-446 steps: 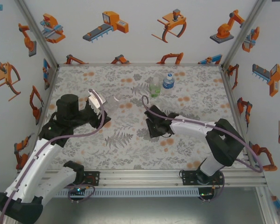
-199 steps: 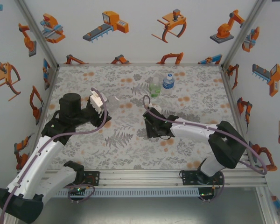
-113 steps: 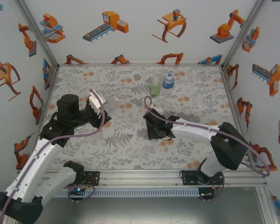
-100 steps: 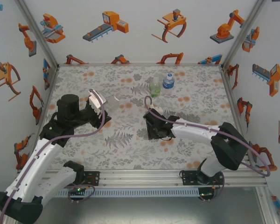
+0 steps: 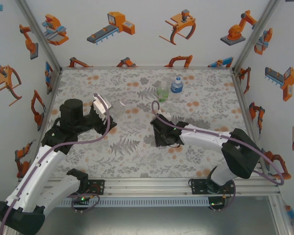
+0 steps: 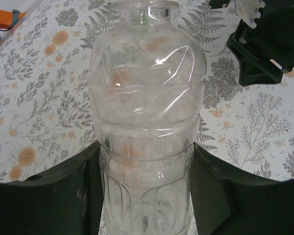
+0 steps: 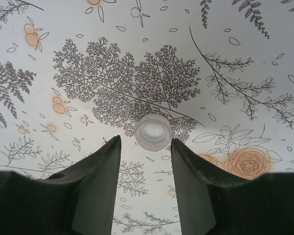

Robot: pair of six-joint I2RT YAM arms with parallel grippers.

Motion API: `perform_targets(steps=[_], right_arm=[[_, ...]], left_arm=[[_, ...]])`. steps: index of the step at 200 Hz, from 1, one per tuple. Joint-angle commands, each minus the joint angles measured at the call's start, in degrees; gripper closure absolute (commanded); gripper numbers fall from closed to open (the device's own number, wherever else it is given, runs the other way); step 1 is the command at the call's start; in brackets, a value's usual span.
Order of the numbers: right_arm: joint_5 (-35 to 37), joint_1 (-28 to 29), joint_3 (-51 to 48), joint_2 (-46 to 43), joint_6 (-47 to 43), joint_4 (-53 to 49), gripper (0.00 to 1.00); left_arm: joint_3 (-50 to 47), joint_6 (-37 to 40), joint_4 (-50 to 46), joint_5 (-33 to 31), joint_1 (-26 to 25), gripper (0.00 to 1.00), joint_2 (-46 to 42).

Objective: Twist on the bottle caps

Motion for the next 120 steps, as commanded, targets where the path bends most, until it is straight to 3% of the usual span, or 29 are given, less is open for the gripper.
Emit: perform_targets(steps=[1,120], right_arm=[[-0.25,0.39,0.7,0.03,0.22,-0.92,0.56],[-0.15,0.43,1.48,1.61,-0.61,-1.01,0.59]], left_arm=[[0.97,0.85,-0.39,1.38,-0.17,0.85,-0.28],[1.05,0.99,-0.39,1.29,-0.15,0.85,-0.12]])
